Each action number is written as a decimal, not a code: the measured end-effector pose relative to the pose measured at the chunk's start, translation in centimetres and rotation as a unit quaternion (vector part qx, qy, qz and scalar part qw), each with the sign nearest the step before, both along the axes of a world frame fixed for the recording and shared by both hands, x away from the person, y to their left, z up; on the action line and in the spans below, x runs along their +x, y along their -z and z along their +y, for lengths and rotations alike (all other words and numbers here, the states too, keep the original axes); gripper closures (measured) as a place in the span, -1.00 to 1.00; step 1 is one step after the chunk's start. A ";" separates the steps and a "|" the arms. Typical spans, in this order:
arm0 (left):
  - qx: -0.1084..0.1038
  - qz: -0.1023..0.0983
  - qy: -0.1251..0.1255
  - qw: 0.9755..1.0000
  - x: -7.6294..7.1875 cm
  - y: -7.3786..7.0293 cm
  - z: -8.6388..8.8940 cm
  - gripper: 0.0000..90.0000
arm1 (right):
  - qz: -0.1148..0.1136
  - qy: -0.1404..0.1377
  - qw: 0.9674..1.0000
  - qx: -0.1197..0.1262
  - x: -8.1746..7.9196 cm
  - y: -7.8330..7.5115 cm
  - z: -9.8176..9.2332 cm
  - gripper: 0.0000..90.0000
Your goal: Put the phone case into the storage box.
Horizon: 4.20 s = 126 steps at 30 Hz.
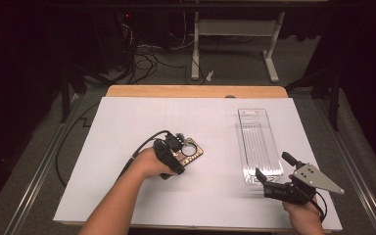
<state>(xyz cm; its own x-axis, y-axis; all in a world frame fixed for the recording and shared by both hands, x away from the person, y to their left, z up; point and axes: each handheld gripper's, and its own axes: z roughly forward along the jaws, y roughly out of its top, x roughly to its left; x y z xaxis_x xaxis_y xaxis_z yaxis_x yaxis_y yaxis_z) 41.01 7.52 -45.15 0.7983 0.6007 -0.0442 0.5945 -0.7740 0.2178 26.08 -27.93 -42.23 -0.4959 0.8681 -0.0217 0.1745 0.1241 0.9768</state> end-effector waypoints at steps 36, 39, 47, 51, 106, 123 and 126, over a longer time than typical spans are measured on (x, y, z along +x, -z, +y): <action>-0.027 -0.007 -0.001 1.000 -0.3 -0.4 0.5 -0.70 | 0.000 0.007 1.000 0.008 0.0 0.0 -0.4 -1.00; -0.029 -0.012 0.000 1.000 -0.4 -0.4 0.7 -0.70 | -0.001 0.007 1.000 0.008 0.0 -0.1 -0.5 -1.00; -0.043 -0.011 -0.004 0.999 -0.6 -0.6 1.2 -0.70 | -0.003 0.008 1.000 0.008 0.0 -0.1 -0.5 -1.00; -0.057 -0.013 -0.014 0.998 -0.8 -0.7 1.9 -0.70 | -0.003 0.008 1.000 0.007 0.0 -0.1 -0.4 -1.00; -0.257 -0.127 -0.061 0.956 -7.1 -1.4 8.5 -0.70 | -0.007 0.009 1.000 0.002 -0.1 0.0 -0.1 -1.00; -0.312 -0.162 -0.062 0.934 -8.5 -1.1 10.0 -0.70 | -0.009 0.009 1.000 0.001 -0.2 -0.1 0.1 -1.00; -0.316 -0.163 -0.058 0.933 -8.6 -1.0 10.3 -0.70 | -0.008 0.009 1.000 -0.001 -0.2 0.0 0.0 -1.00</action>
